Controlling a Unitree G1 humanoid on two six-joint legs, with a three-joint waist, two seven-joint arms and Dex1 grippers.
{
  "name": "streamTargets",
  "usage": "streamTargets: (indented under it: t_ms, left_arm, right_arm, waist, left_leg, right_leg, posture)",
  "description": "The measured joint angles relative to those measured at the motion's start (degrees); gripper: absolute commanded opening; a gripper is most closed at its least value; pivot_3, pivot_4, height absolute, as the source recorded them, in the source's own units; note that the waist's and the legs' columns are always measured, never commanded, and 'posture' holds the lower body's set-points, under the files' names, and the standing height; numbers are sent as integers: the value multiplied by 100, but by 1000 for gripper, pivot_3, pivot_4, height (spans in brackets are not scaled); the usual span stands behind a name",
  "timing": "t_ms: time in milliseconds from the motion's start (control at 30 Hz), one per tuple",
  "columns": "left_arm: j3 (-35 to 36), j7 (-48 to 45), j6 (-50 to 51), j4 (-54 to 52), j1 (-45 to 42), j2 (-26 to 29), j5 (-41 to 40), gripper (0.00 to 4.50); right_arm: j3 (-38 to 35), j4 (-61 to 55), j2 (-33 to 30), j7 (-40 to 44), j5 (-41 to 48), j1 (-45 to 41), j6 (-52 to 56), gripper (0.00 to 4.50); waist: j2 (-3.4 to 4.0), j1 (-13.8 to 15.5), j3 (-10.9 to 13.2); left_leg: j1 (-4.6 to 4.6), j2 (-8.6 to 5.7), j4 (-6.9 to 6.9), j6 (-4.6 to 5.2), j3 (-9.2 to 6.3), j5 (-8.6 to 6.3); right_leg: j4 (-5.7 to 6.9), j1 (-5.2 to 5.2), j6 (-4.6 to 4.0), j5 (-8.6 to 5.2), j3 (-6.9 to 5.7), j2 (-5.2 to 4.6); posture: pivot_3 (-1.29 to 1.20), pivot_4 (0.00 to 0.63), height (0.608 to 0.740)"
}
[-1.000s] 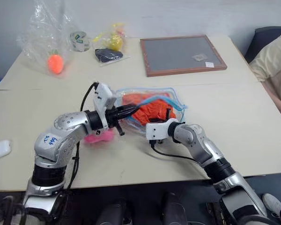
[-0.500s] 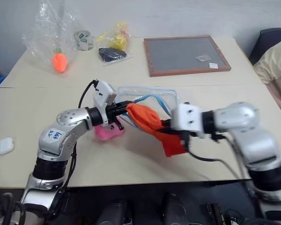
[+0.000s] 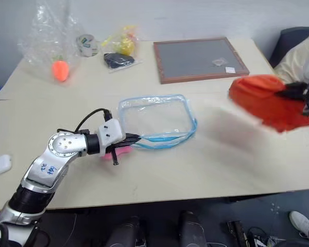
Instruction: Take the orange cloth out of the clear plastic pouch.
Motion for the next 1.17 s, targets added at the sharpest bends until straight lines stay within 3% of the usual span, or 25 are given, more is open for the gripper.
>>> streamTargets:
  t_ms: [100,267,300,500,700,800,933,1033,1167]
  left_arm:
    - [-49,-151,-266,11,5,48,126,0]
    - [-14,-250,-308,17,-46,13,156,0]
    - [-7,-288,-296,12,-43,18,152,227]
    - [206,-474,99,-55,63,98,-115,1883]
    - [839,-636,988,-565,119,206,-1043,3677]
    - [1435,-894,1430,-699,312,556,-1648,4488]
    - [2467,-1643,1964,-538,668,1497,-2479,4488]
    - [3124,-2210,1979,395,774,2195,-2610,4488]
    - [3316,-2499,1538,1315,507,2477,-2471,4488]
  right_arm:
    - [42,240,264,-545,-386,186,-888,31]
    - [267,-730,1155,-1284,-654,2496,-1712,31]
    - [322,-951,1290,-1394,-706,2968,-1751,705]
    - [-134,-1668,1278,-1548,-358,3849,-1478,2555]
    - [-830,-2057,984,-853,726,4218,-333,4489]
    - [-1417,-2230,770,-348,1418,4520,445,4500]
    - [-2185,-1914,307,349,2132,4640,1663,4500]
    - [-2738,-1040,-254,1009,2271,4729,2141,4500]
    - [-2861,-18,-433,1352,2275,4309,2312,4500]
  waist:
    - [0,-19,0]
    - [-3,76,-2]
    - [10,115,4]
    - [17,95,-4]
    - [17,104,-4]
    - [17,106,-4]
    - [19,62,-2]
    - [23,63,0]
    - [21,16,-1]
  left_leg:
    - [-2,6,-4,-4,5,1]
    - [-8,9,8,-5,0,2]
    - [-9,4,9,-3,0,2]
    - [35,26,7,1,4,3]
    - [45,37,2,4,-2,1]
    - [51,41,-1,4,-13,0]
    - [55,40,-4,6,-7,-3]
    - [58,30,-8,5,17,-5]
    - [68,39,-10,2,19,-13]
  right_leg:
    - [-4,-4,0,0,0,6]
    - [4,0,0,-1,-7,6]
    - [5,-1,2,0,-5,2]
    - [7,30,8,4,23,7]
    - [8,28,7,4,35,9]
    - [7,29,6,3,39,13]
    - [8,27,3,1,45,13]
    - [-14,27,-3,-2,42,14]
    - [-12,27,-4,-3,49,13]
  posture:
    - [0,150,740]
    - [0,150,740]
    - [0,150,740]
    - [0,150,740]
    - [0,150,740]
    - [0,150,740]
    - [0,150,740]
    - [0,150,740]
    - [0,150,740]
